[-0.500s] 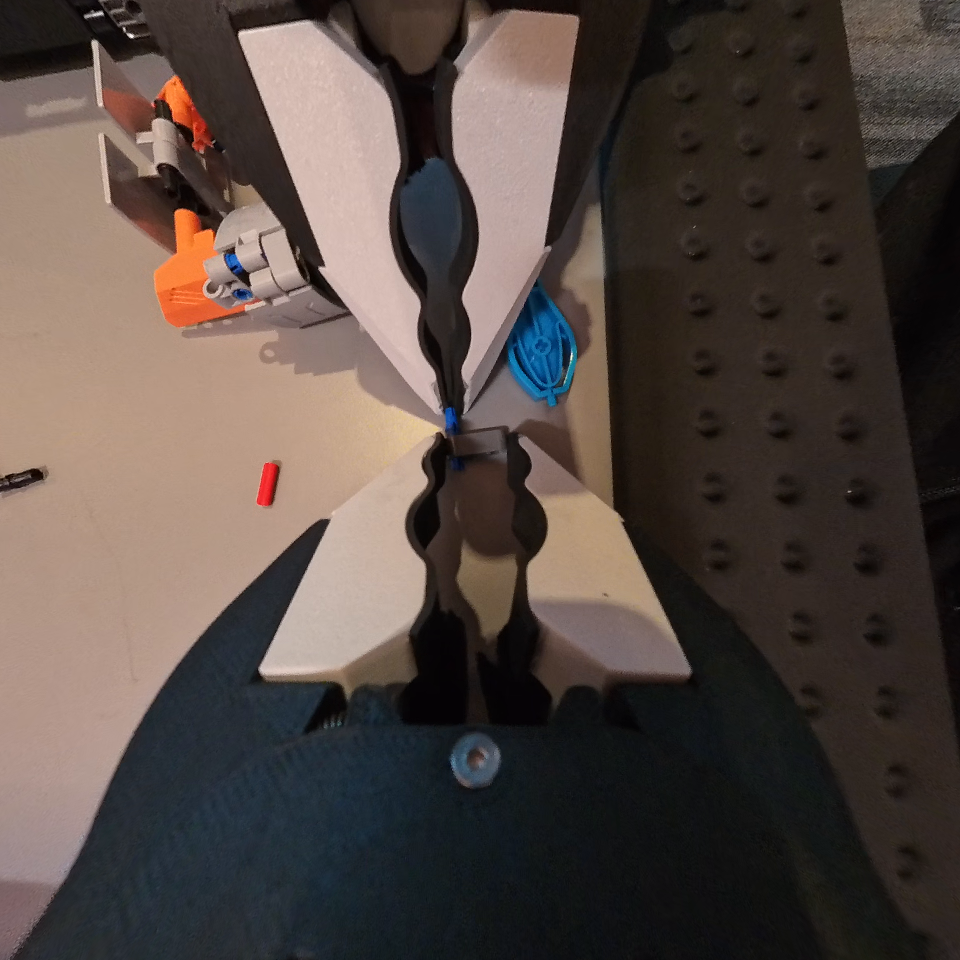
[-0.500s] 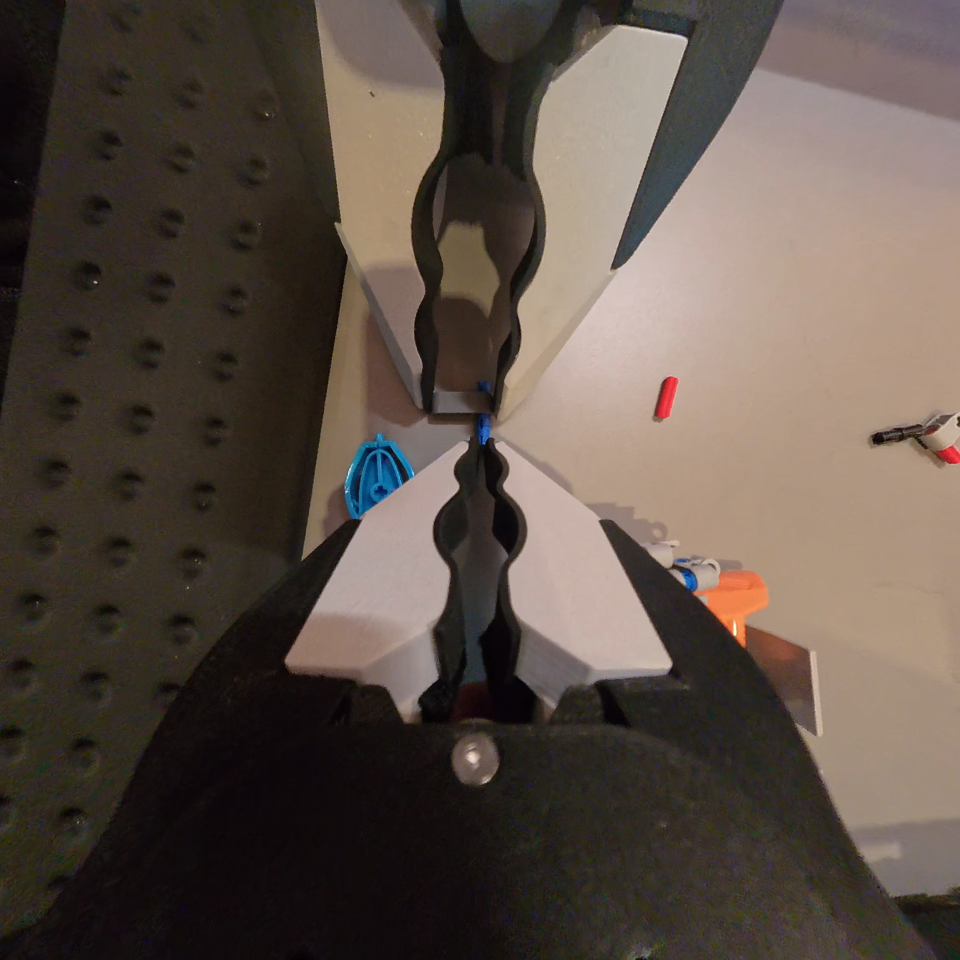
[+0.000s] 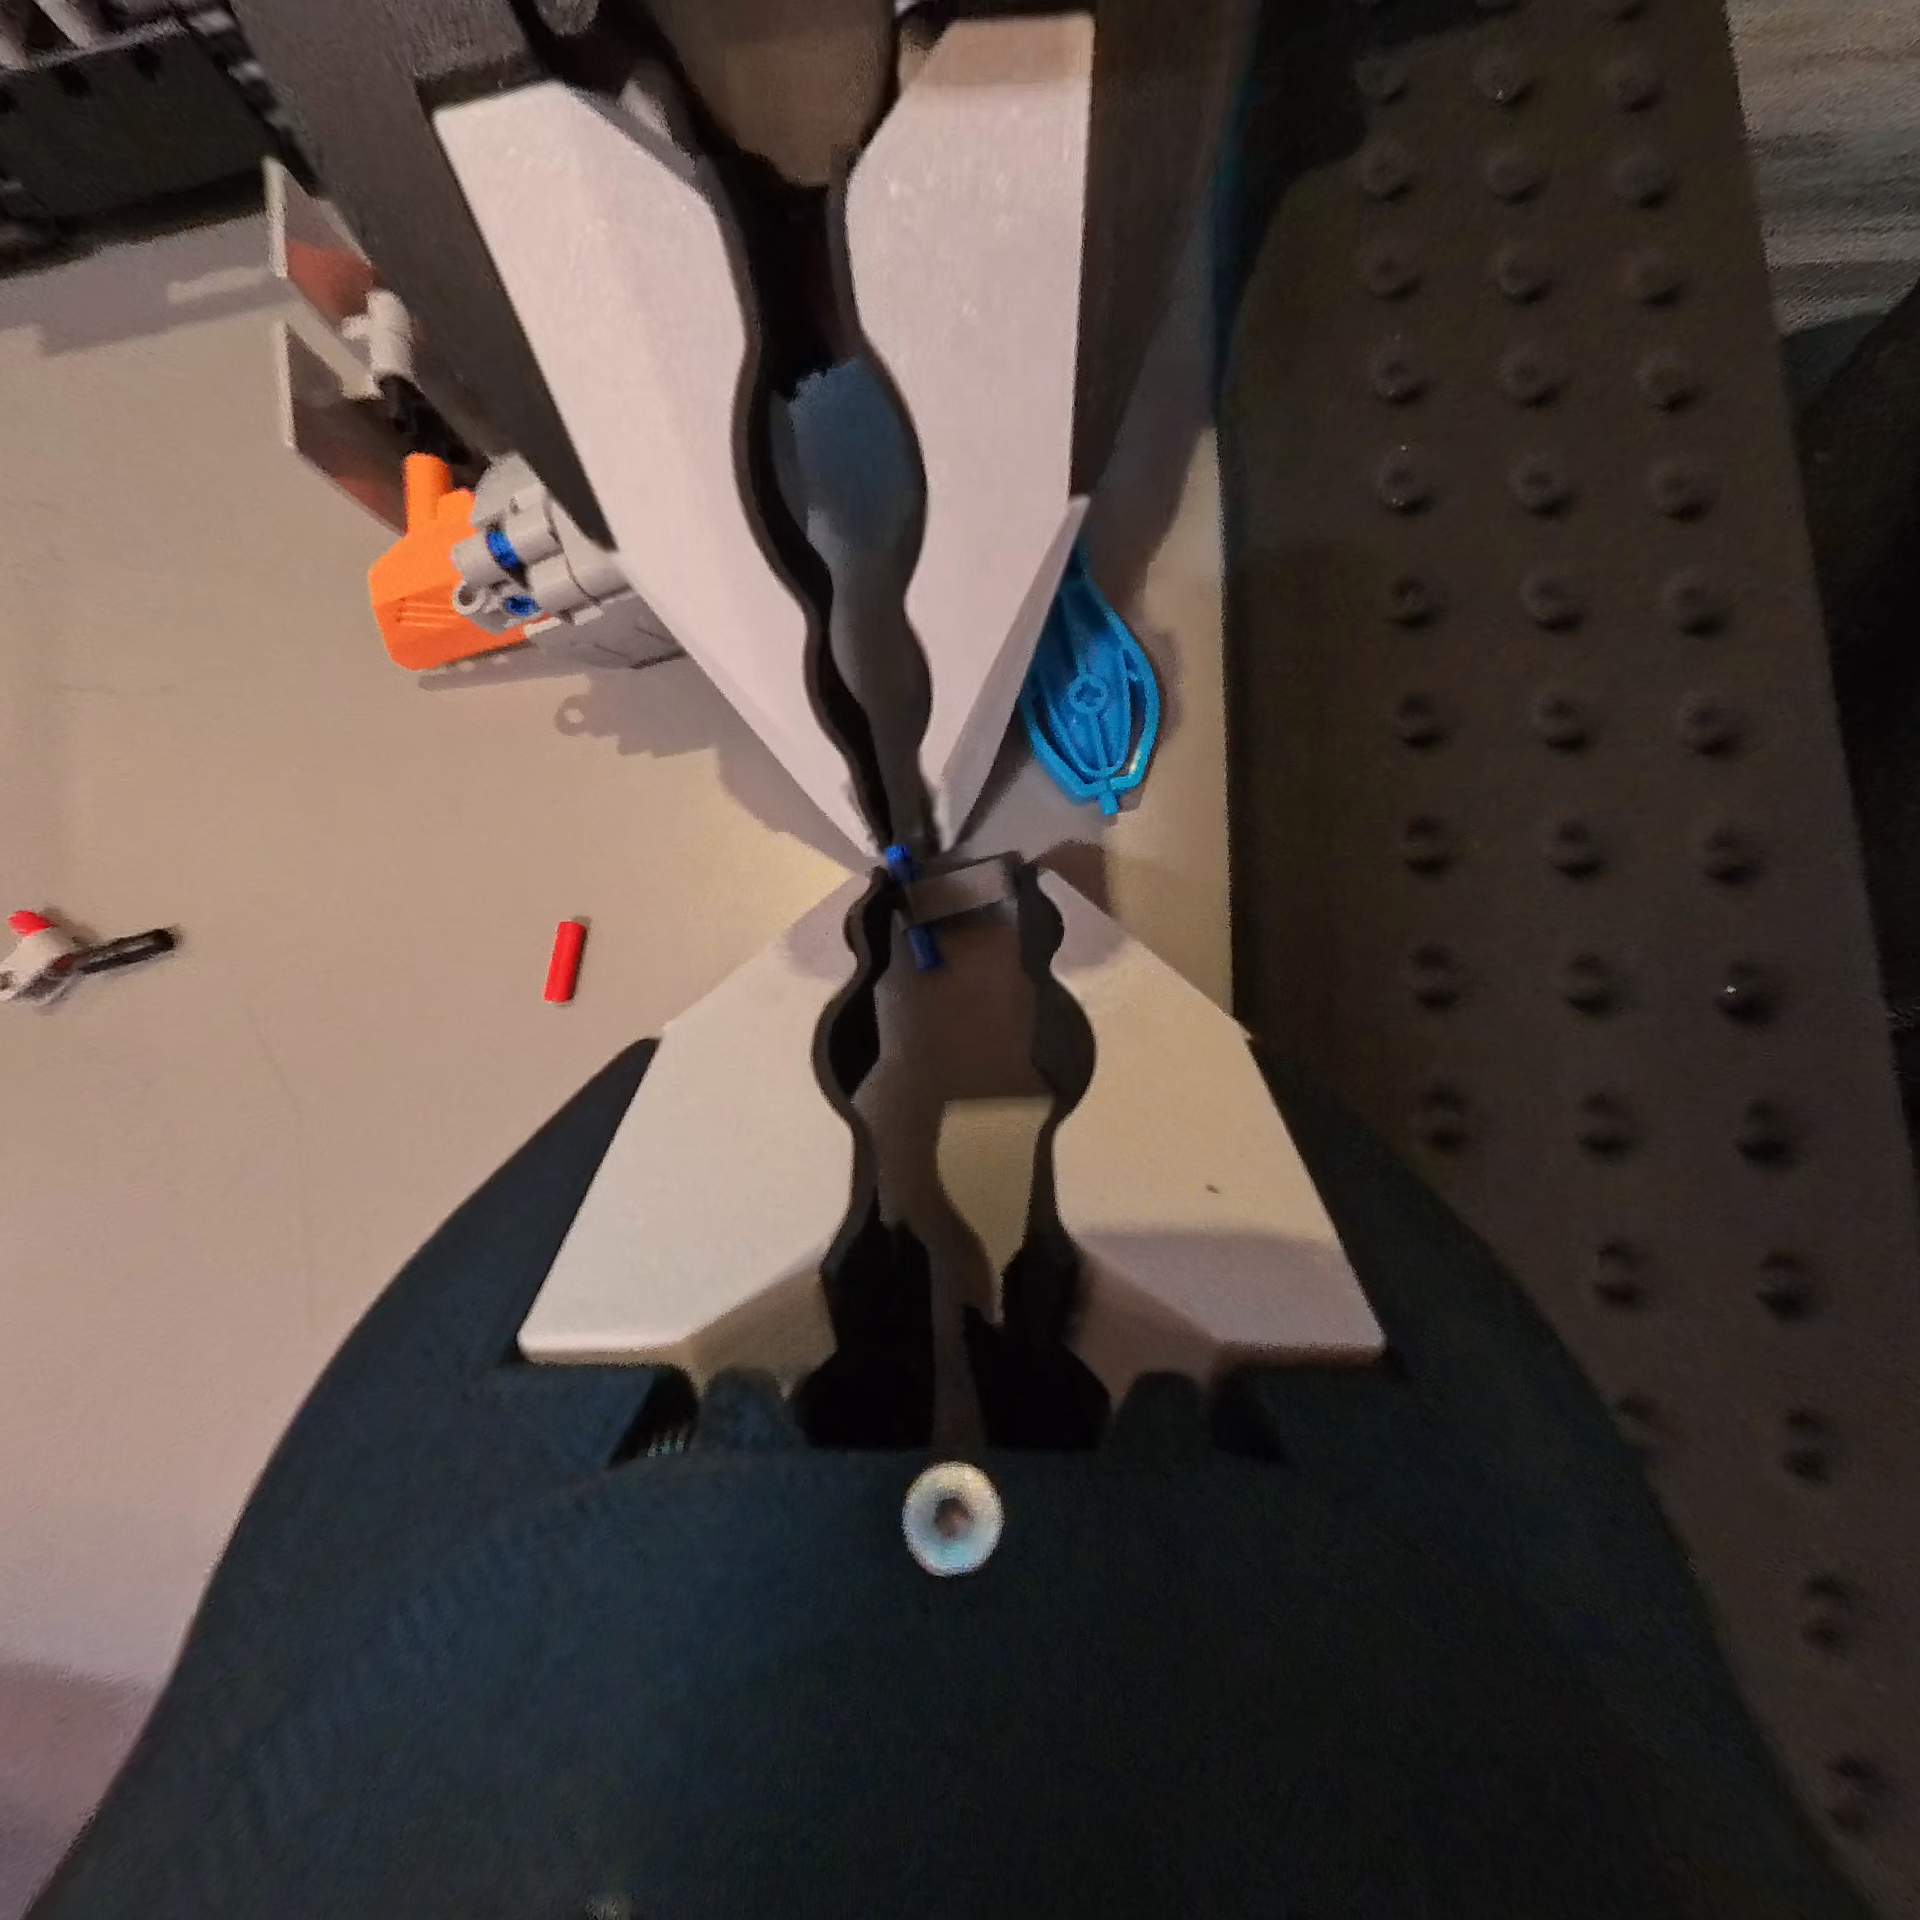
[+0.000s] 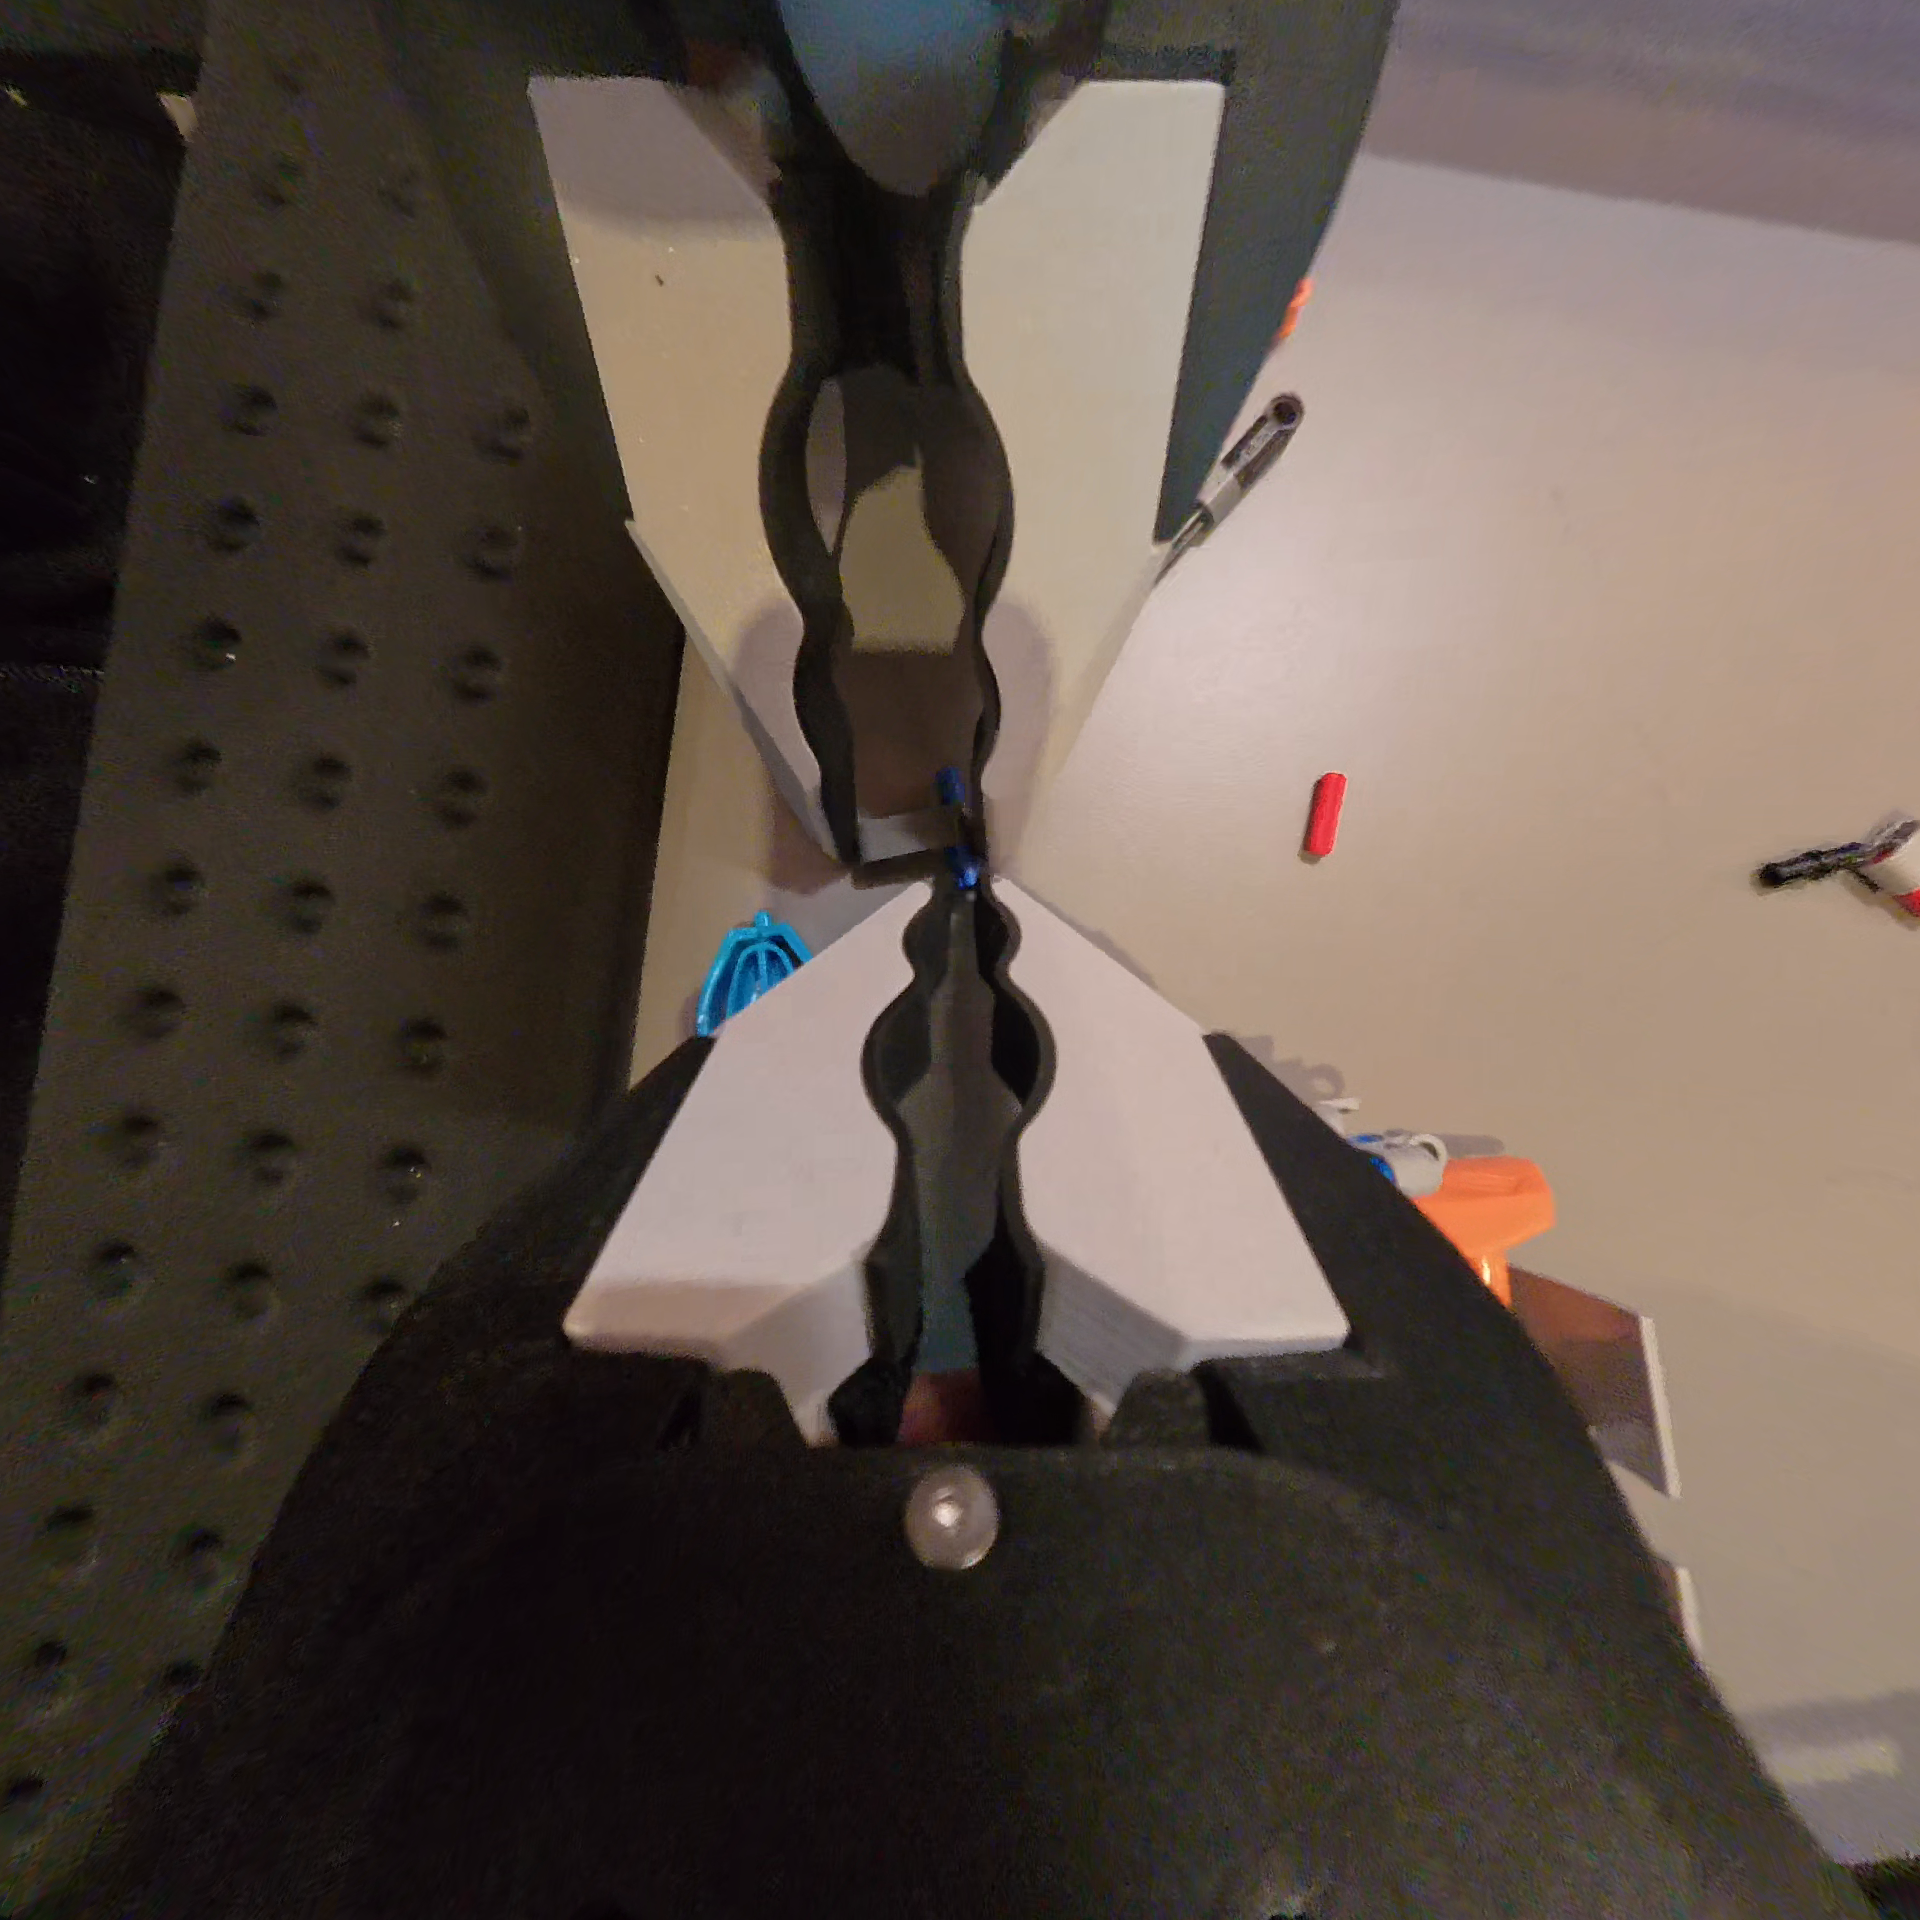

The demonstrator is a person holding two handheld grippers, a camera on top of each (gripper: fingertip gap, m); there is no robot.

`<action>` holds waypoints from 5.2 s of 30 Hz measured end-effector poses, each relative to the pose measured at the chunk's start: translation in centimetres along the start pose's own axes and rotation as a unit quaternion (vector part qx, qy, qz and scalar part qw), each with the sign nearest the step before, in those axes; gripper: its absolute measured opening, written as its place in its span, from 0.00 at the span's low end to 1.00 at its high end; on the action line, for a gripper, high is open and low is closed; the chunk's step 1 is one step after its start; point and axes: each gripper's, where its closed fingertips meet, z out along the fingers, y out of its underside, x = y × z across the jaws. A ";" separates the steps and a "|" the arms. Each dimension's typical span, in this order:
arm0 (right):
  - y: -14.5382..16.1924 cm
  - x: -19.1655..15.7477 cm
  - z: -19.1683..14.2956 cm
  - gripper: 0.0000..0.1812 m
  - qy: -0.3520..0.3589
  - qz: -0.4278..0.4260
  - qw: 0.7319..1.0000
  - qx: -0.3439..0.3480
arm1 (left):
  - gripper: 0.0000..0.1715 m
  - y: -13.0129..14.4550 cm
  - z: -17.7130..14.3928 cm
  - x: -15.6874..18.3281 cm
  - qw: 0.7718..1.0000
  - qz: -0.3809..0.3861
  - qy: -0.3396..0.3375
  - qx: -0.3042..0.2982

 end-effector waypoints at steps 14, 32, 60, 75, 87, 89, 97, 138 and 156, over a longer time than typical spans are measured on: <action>-5.8 -1.8 -3.0 0.10 -0.086 0.160 0.969 0.166 | 0.13 -2.3 -5.7 0.1 0.942 0.223 -0.252 0.015; -6.8 -2.3 -2.0 0.02 -0.088 0.165 0.961 0.206 | 0.17 -1.2 -8.0 1.1 0.935 0.203 -0.288 0.036; -3.4 0.8 -2.1 0.03 0.038 0.121 0.981 0.145 | 0.03 4.2 -6.7 -1.2 0.981 -0.017 -0.189 -0.042; -2.5 -0.4 0.2 0.13 0.079 -0.001 0.996 0.044 | 0.03 1.4 -8.8 0.1 0.977 -0.167 -0.072 0.113; -6.8 -1.3 -2.5 0.01 0.067 -0.057 0.985 0.146 | 0.04 -1.1 -9.5 1.9 0.978 -0.158 0.035 0.132; -7.1 -1.5 -3.0 0.00 0.061 -0.052 0.983 0.164 | 0.03 -1.6 -9.9 2.0 0.976 -0.159 0.043 0.146; -8.9 -0.3 -6.3 0.00 0.078 0.029 0.966 0.246 | 0.14 -3.5 -12.0 -0.2 0.969 -0.127 -0.044 0.209; -13.5 2.4 -10.9 0.00 -0.052 0.268 0.820 0.502 | 0.14 -7.1 -14.8 -5.1 0.931 -0.002 -0.272 0.245; -13.9 1.4 -10.3 0.00 -0.065 0.248 0.836 0.484 | 0.04 -8.5 -15.5 -3.5 0.927 -0.032 -0.158 0.338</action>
